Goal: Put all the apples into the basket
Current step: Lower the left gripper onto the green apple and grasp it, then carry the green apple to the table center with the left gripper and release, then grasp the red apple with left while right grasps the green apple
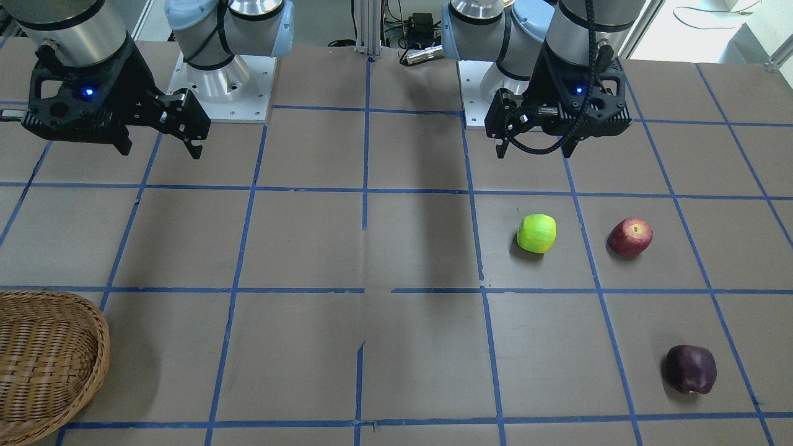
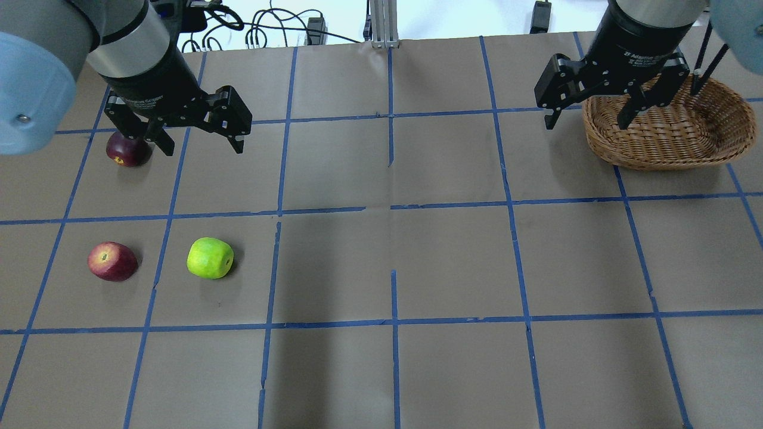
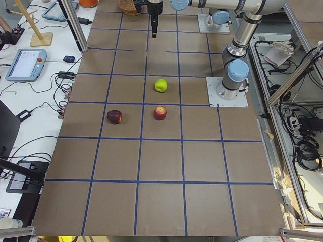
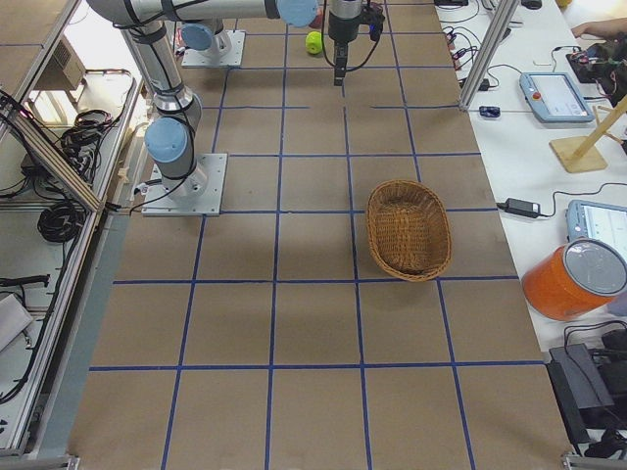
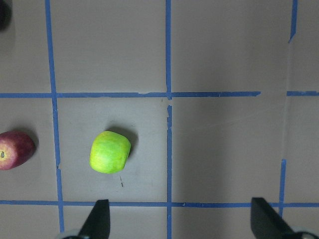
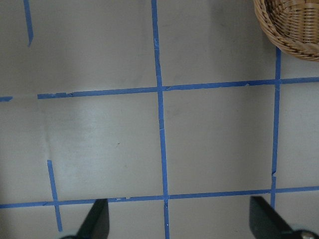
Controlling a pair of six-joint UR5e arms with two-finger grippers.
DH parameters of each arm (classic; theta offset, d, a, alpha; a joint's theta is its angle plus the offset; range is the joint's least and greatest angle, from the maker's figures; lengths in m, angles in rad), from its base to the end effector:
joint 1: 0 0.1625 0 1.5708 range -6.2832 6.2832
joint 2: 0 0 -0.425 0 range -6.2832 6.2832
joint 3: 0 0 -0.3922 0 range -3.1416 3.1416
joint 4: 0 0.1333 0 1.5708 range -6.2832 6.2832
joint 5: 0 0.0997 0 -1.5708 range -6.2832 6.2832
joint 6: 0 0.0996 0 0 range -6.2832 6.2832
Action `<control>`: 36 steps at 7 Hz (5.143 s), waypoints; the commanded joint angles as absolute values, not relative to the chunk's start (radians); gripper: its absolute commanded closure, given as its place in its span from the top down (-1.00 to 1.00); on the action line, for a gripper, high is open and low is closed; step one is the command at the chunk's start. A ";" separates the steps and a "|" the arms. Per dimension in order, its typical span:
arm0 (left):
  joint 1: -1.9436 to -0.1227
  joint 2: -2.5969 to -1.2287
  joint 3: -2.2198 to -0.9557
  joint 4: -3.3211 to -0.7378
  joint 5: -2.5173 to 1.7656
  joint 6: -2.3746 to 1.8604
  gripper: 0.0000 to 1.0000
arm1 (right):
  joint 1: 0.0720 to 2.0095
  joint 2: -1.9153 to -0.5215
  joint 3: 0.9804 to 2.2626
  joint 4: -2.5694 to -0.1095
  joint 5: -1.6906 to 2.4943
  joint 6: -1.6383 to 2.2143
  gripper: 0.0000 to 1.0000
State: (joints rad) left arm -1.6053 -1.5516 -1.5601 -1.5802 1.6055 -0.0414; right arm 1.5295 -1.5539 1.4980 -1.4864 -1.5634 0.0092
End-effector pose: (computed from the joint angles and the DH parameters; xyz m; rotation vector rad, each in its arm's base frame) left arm -0.1465 -0.4808 0.5017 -0.0113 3.1075 -0.0339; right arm 0.1135 -0.5007 0.5070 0.0793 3.1324 0.0445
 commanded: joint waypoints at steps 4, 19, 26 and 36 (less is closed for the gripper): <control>-1.550 -1.554 -1.604 -1.583 1.611 0.088 1.00 | 1.528 -1.555 1.494 -1.488 -1.562 0.009 1.00; -1.712 -1.897 -1.782 -1.056 1.510 -0.308 -0.98 | 1.528 -1.560 1.499 -1.494 -1.557 0.011 1.00; -1.863 -2.117 -1.688 -0.799 1.347 -0.674 1.00 | 1.531 -1.427 1.503 -1.581 -1.556 0.034 1.00; -1.197 -1.911 -1.606 -1.433 1.773 0.457 1.00 | 1.924 -1.051 1.499 -1.955 -1.480 0.064 1.00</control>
